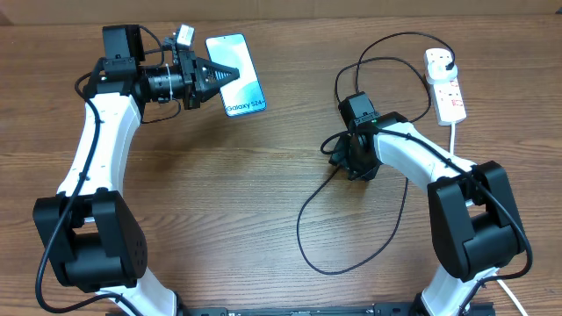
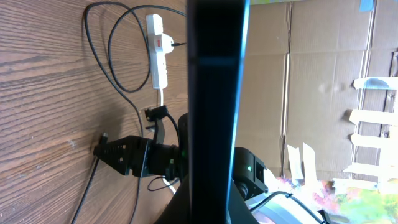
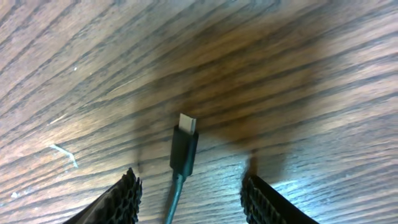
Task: Plug charger to phone and switch on socket
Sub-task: 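Lift the USB-C plug with the right gripper toward the smartphone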
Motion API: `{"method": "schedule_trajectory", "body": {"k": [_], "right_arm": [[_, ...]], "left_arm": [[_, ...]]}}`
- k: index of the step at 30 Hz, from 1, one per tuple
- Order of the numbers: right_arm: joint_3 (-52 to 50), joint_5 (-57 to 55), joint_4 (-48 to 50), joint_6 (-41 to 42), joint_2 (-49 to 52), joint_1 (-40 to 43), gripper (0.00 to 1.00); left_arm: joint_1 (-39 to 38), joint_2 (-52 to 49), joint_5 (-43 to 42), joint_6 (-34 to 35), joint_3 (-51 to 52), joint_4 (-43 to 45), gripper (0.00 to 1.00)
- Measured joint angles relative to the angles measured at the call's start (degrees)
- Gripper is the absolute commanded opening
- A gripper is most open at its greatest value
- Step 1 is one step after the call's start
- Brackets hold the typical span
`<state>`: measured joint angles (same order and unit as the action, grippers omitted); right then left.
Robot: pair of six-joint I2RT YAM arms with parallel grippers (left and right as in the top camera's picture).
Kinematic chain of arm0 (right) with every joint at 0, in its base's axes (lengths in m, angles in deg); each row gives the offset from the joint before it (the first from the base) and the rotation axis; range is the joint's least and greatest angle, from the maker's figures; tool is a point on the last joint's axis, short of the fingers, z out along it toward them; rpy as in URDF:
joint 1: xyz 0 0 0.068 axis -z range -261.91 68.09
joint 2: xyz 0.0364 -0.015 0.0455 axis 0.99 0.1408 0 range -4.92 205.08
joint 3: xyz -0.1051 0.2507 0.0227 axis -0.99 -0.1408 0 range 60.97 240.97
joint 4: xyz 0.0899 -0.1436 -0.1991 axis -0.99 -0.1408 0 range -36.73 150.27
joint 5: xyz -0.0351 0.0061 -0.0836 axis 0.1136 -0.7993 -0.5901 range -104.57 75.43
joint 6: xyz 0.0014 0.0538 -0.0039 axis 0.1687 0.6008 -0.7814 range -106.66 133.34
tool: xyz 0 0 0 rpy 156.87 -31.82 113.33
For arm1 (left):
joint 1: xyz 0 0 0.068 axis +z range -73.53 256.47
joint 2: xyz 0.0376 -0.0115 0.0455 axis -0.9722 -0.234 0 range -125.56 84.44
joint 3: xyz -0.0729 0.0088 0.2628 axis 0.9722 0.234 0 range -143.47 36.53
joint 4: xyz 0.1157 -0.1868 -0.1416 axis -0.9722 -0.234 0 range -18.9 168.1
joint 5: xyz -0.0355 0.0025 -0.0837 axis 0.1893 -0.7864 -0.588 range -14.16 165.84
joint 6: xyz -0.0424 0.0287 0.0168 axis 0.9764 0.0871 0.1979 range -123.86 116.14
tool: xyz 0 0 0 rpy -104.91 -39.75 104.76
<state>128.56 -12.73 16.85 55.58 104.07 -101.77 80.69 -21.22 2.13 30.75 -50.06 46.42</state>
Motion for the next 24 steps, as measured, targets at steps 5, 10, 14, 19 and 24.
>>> {"method": "schedule_trajectory", "body": {"k": [5, 10, 14, 19, 24], "right_arm": [[0.02, -0.74, 0.81, -0.17, 0.31, 0.00, 0.33], [0.24, -0.35, 1.16, -0.15, 0.70, 0.07, 0.20], [0.26, 0.04, 1.36, -0.17, 0.81, 0.11, 0.05], [0.35, 0.70, 1.53, -0.22, 1.03, 0.28, 0.04], [0.74, 2.16, 1.38, -0.24, 1.25, 0.52, 0.04]], "left_arm": [[0.00, 0.00, 0.00, 0.00, 0.00, 0.00, 0.04], [0.00, 0.00, -0.02, 0.00, 0.00, 0.00, 0.04], [0.00, 0.00, 0.00, 0.00, 0.00, 0.00, 0.04], [0.00, 0.00, 0.00, 0.00, 0.00, 0.00, 0.04], [0.00, 0.00, 0.00, 0.00, 0.00, 0.00, 0.04]]}}
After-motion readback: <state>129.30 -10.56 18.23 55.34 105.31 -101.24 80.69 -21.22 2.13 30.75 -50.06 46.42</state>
